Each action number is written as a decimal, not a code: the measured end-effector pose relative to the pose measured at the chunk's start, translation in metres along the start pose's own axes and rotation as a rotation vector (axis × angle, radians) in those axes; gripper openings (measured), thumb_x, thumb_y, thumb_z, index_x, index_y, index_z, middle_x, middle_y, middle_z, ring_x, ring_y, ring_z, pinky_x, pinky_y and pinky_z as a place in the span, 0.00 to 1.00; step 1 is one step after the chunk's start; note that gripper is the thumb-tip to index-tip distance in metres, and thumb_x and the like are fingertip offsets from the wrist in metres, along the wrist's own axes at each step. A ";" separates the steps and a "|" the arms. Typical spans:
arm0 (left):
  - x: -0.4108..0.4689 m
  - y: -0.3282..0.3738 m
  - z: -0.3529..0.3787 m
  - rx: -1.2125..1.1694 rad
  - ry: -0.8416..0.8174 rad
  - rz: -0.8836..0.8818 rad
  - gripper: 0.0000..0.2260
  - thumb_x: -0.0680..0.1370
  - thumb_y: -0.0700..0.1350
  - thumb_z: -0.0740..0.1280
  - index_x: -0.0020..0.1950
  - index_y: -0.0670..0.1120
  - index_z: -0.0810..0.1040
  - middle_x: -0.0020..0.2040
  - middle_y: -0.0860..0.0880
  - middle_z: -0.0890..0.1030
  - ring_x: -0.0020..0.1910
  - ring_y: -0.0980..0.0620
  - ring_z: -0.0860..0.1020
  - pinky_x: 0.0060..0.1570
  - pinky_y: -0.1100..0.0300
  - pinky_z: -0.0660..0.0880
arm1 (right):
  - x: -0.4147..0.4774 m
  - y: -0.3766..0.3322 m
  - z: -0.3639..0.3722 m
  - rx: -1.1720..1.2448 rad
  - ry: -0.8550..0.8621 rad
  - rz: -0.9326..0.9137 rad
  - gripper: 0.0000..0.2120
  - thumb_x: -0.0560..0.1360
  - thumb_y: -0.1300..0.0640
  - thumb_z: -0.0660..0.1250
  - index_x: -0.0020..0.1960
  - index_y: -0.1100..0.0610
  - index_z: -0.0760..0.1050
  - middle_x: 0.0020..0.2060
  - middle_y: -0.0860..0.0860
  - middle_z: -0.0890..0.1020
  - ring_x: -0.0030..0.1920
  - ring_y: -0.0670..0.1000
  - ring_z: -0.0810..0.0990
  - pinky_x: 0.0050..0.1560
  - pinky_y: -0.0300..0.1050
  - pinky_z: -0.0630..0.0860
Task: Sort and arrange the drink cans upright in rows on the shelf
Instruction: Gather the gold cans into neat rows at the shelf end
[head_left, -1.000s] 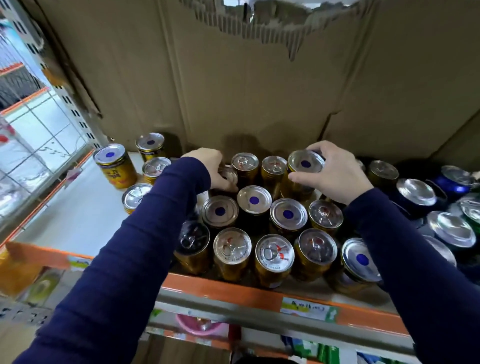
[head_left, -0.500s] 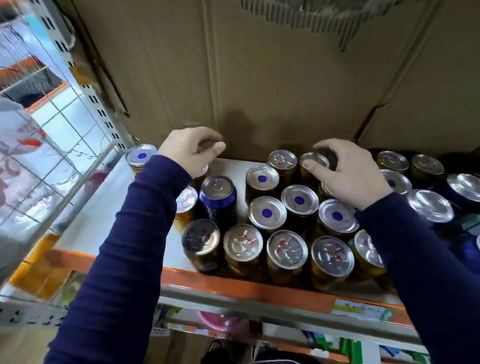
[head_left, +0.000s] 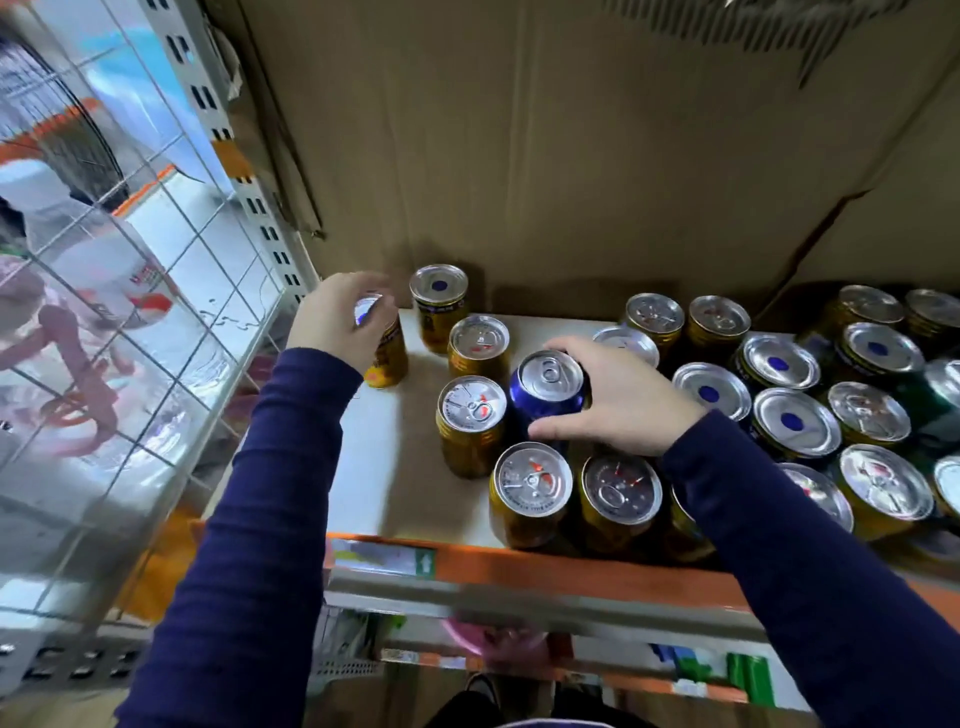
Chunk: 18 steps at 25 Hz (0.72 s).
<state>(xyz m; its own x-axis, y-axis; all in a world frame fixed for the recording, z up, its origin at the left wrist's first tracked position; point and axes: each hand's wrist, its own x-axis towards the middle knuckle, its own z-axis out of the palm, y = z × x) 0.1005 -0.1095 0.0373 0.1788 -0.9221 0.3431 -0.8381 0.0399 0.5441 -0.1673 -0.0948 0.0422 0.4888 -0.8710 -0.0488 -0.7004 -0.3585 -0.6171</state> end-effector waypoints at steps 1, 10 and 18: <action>-0.002 -0.004 0.001 0.024 0.002 0.010 0.12 0.77 0.41 0.64 0.60 0.42 0.78 0.57 0.43 0.79 0.58 0.45 0.75 0.56 0.62 0.66 | -0.001 0.000 0.003 0.011 0.033 0.020 0.32 0.62 0.46 0.78 0.62 0.48 0.69 0.53 0.42 0.77 0.55 0.43 0.75 0.53 0.36 0.70; 0.000 -0.017 0.009 -0.035 0.097 0.020 0.12 0.77 0.41 0.64 0.60 0.41 0.78 0.56 0.43 0.79 0.56 0.48 0.75 0.51 0.72 0.61 | -0.012 -0.006 -0.006 0.343 0.359 -0.004 0.25 0.60 0.49 0.77 0.55 0.50 0.74 0.47 0.43 0.81 0.49 0.42 0.80 0.47 0.37 0.77; 0.003 0.056 0.036 -0.187 -0.048 0.259 0.14 0.78 0.46 0.64 0.62 0.44 0.76 0.56 0.46 0.79 0.53 0.53 0.76 0.51 0.68 0.67 | -0.053 -0.015 -0.046 0.411 0.592 -0.019 0.26 0.61 0.45 0.74 0.56 0.52 0.75 0.48 0.42 0.82 0.49 0.42 0.80 0.47 0.36 0.76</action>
<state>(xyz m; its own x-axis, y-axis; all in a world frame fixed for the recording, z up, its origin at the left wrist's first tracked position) 0.0354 -0.1240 0.0416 -0.0564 -0.8889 0.4546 -0.7428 0.3416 0.5758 -0.2063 -0.0589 0.0901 0.0538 -0.9436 0.3268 -0.3855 -0.3215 -0.8649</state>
